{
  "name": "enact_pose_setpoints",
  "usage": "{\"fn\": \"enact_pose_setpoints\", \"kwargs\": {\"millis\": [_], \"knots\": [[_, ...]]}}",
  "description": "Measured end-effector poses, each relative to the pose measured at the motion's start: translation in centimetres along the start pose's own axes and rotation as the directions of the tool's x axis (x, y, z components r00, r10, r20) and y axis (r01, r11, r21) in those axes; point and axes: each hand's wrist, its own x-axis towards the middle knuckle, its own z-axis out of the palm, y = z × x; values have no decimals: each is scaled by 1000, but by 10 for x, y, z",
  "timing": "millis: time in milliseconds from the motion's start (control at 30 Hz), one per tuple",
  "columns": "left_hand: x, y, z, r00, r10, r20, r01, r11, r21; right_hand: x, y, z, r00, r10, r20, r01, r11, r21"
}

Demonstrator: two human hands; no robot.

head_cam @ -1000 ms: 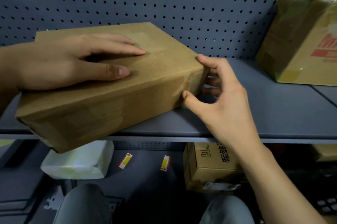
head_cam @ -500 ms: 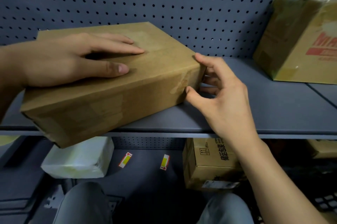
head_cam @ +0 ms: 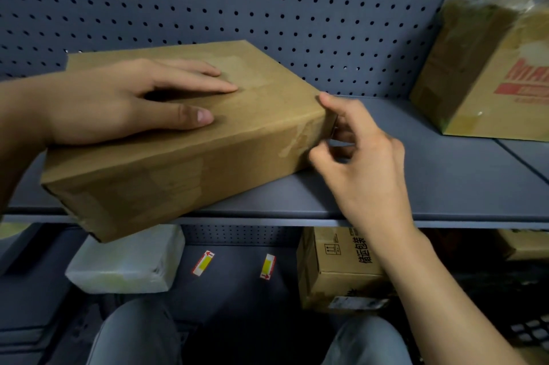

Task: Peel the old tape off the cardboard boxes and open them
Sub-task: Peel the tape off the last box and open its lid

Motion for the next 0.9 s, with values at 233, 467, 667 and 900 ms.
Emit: {"fn": "enact_pose_setpoints", "kwargs": {"millis": [233, 467, 667, 900], "knots": [[0, 3, 0, 1000, 6, 10, -6, 1000, -21, -8, -2, -5, 997, 35, 70, -38, 999, 31], [-1, 2, -2, 1000, -5, 26, 5, 1000, 0, -7, 0, -5, 993, 64, 96, -71, 994, 79], [-1, 2, -2, 1000, -7, 27, 7, 1000, -1, -8, 3, -3, 994, 85, 66, -91, 991, 101], [-1, 2, -1, 999, -29, 36, 29, 1000, 9, -10, 5, 8, 992, -117, -50, 111, 988, -105]]}}
